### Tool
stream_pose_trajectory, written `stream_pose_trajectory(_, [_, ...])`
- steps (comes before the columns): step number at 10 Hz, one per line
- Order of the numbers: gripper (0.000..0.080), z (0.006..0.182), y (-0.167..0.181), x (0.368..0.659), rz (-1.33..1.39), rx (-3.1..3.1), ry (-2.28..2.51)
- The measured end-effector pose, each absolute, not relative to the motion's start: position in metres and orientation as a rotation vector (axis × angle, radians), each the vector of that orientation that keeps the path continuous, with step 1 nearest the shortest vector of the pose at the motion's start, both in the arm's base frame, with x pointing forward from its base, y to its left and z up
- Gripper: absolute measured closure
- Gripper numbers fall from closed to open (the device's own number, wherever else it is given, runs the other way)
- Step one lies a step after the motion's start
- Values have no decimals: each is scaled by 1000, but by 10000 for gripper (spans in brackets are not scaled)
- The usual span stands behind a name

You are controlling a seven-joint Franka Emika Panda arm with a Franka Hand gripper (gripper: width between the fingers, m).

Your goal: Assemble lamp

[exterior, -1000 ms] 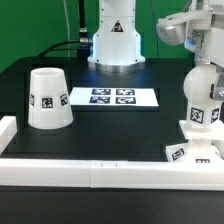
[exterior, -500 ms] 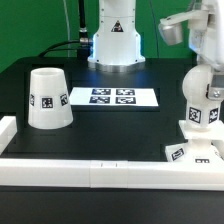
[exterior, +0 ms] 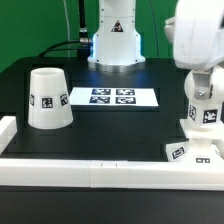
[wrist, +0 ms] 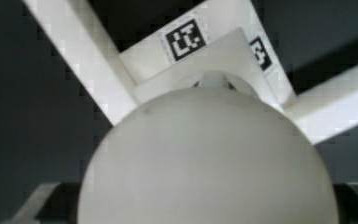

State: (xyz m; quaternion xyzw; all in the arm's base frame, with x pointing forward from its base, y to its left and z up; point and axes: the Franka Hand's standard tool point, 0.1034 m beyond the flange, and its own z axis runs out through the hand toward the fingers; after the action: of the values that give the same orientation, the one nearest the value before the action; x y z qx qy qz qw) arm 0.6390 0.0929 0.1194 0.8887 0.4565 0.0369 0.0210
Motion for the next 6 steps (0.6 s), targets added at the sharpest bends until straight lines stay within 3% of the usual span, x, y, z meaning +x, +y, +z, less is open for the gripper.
stream_pose_trajectory(6, [223,119,90,640,125,2979,892])
